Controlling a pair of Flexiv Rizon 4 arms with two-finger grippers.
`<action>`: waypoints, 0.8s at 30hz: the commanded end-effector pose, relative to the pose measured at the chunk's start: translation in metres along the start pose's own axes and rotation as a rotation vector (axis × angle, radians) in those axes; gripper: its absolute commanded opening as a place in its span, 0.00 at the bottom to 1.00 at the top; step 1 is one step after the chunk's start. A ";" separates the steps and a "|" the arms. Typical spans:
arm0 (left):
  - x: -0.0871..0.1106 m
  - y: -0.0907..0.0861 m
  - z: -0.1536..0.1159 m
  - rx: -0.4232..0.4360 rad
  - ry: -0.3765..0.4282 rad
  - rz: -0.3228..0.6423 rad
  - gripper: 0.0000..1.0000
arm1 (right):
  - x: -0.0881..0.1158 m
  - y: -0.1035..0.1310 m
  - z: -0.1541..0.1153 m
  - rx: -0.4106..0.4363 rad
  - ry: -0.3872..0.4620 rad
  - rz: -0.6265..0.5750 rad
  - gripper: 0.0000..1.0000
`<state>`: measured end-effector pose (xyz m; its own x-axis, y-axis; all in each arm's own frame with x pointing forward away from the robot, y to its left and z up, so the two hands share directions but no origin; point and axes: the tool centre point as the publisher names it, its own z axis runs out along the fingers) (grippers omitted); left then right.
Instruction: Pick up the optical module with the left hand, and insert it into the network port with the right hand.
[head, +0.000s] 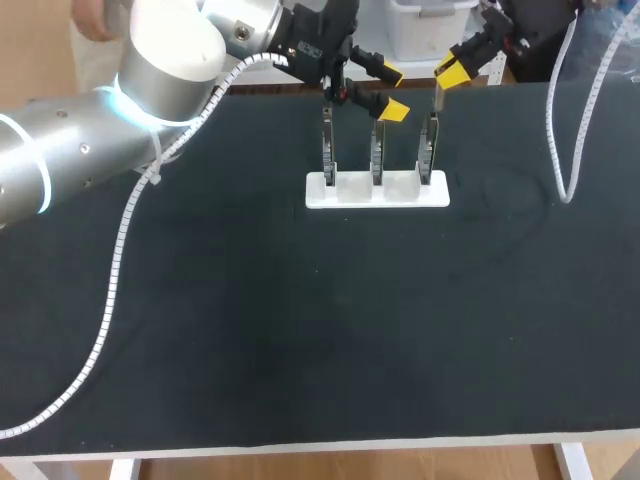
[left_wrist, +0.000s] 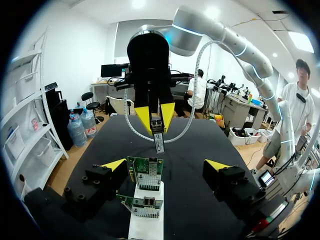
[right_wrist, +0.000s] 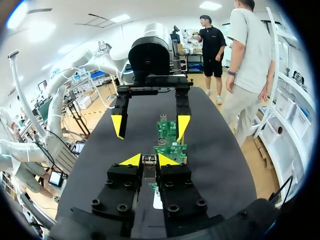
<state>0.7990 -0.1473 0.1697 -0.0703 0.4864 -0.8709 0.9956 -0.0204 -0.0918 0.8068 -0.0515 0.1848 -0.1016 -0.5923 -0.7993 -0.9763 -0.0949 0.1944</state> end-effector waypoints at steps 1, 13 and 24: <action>0.000 0.001 0.000 0.002 0.003 0.000 1.00 | 0.001 0.005 0.002 0.012 -0.001 0.004 0.00; 0.000 0.001 0.000 0.002 0.003 0.000 1.00 | 0.004 0.007 0.009 0.022 0.002 0.015 0.00; 0.000 0.001 0.000 0.002 0.003 0.000 1.00 | 0.004 0.008 0.012 0.029 0.015 0.015 0.00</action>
<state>0.7991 -0.1473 0.1697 -0.0702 0.4864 -0.8709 0.9956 -0.0205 -0.0917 0.8048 -0.0451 0.1758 -0.1139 -0.6061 -0.7872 -0.9760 -0.0799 0.2027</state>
